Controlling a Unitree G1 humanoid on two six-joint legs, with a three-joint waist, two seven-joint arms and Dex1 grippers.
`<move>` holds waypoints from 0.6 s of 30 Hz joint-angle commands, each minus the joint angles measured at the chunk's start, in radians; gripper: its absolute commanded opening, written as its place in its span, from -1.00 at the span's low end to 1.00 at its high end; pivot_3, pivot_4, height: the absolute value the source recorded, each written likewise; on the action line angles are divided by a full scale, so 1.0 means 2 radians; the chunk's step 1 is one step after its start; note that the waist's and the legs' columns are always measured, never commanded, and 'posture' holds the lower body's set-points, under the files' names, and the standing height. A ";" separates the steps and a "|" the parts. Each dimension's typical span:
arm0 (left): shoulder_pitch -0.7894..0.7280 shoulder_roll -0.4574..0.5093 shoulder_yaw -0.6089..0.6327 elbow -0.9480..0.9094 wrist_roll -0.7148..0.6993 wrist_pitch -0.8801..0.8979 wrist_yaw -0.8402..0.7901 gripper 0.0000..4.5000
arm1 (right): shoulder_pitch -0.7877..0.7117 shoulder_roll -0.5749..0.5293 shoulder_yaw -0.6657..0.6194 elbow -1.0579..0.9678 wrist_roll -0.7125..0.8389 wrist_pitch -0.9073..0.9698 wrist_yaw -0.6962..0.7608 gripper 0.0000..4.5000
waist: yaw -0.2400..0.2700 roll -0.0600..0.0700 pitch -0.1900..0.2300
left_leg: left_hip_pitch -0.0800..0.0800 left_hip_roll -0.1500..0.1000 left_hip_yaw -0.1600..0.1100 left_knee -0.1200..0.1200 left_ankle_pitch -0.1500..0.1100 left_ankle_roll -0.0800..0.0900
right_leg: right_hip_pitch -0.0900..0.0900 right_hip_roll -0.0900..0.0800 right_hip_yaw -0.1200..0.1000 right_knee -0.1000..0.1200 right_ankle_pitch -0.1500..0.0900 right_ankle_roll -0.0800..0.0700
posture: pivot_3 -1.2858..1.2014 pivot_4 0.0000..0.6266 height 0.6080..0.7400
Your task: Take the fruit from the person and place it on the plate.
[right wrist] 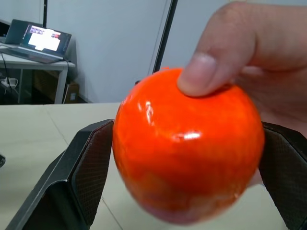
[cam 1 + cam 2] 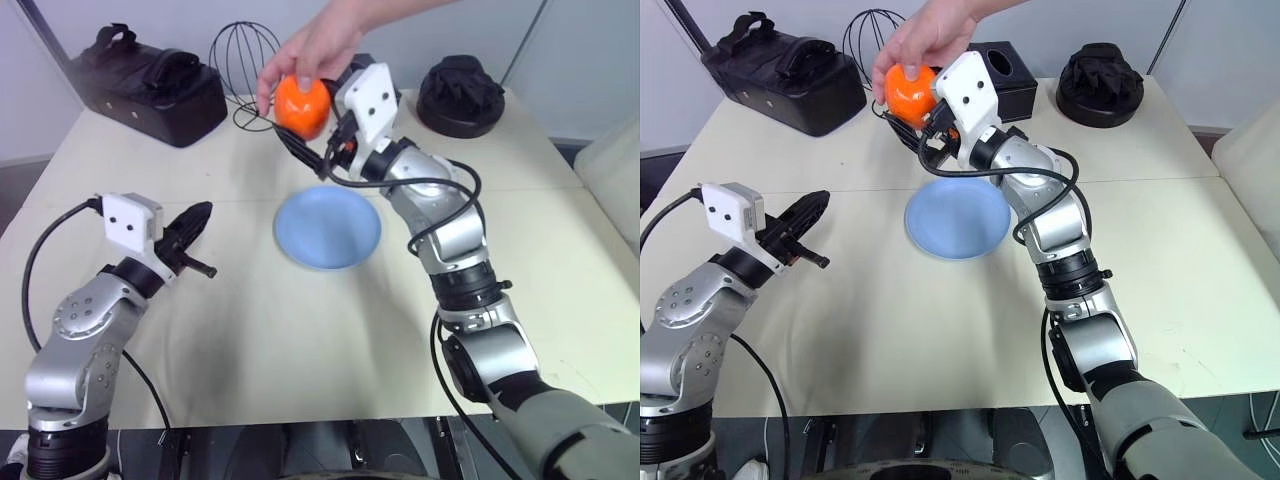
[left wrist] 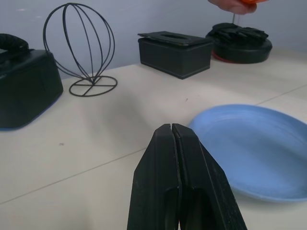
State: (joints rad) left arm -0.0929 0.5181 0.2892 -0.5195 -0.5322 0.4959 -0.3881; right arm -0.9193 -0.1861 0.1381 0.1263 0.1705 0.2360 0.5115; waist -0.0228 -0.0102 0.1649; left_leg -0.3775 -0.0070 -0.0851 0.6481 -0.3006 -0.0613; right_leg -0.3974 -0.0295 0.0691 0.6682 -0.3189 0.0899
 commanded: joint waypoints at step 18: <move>-0.009 0.003 0.000 -0.015 0.003 -0.005 0.004 -1.00 | -0.013 0.005 -0.013 -0.007 0.000 -0.015 -0.002 0.35 | 0.000 0.000 0.000 | 0.000 0.000 0.000 0.000 0.000 0.000 | 0.000 0.000 0.000 0.000 0.000 0.000 | 0.03 -0.52 1.00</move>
State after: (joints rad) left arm -0.0940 0.5180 0.2876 -0.5205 -0.5316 0.4959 -0.3799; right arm -0.9265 -0.1743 0.1303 0.1520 0.1692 0.2122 0.5042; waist -0.0236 -0.0102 0.1649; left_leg -0.3777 -0.0070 -0.0851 0.6480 -0.3006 -0.0613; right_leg -0.3978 -0.0295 0.0691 0.6682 -0.3189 0.0899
